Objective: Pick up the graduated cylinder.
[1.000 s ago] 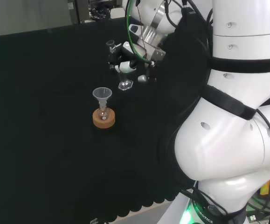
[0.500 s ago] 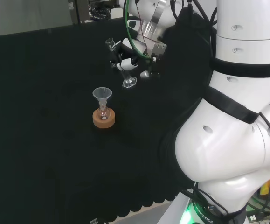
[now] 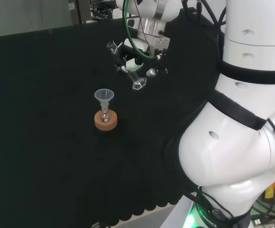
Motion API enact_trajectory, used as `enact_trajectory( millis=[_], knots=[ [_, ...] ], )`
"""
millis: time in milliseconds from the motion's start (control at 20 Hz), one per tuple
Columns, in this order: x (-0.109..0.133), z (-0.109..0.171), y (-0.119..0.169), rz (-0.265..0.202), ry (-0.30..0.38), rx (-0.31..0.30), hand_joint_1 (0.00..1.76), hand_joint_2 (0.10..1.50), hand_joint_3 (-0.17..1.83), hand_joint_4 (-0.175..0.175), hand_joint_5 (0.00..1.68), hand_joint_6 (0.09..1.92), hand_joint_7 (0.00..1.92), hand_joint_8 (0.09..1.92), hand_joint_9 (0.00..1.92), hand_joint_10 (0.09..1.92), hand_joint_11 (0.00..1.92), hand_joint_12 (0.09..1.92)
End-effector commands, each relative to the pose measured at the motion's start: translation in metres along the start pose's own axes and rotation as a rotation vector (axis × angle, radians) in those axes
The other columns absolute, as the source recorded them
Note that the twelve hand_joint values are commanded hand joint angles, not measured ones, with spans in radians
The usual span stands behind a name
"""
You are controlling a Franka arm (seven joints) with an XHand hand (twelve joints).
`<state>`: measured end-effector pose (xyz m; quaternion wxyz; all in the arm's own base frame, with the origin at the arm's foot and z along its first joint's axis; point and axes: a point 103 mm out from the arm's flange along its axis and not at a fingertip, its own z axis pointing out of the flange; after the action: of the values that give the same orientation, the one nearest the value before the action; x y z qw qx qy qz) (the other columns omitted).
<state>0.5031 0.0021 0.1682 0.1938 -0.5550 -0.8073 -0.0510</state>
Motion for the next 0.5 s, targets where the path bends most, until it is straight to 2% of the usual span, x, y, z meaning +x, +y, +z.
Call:
enact_trajectory(
  millis=[50,500],
  knots=[
    [0.014,-0.004,-0.032,0.027,-0.058,0.061,1.25,1.14,0.0,-0.175,0.92,1.07,0.96,1.07,1.44,0.09,1.21,0.83],
    [0.03,-0.012,-0.075,0.034,-0.101,0.093,1.25,1.14,0.0,-0.175,0.92,1.07,0.96,1.07,1.44,0.09,1.21,0.83]
  ],
)
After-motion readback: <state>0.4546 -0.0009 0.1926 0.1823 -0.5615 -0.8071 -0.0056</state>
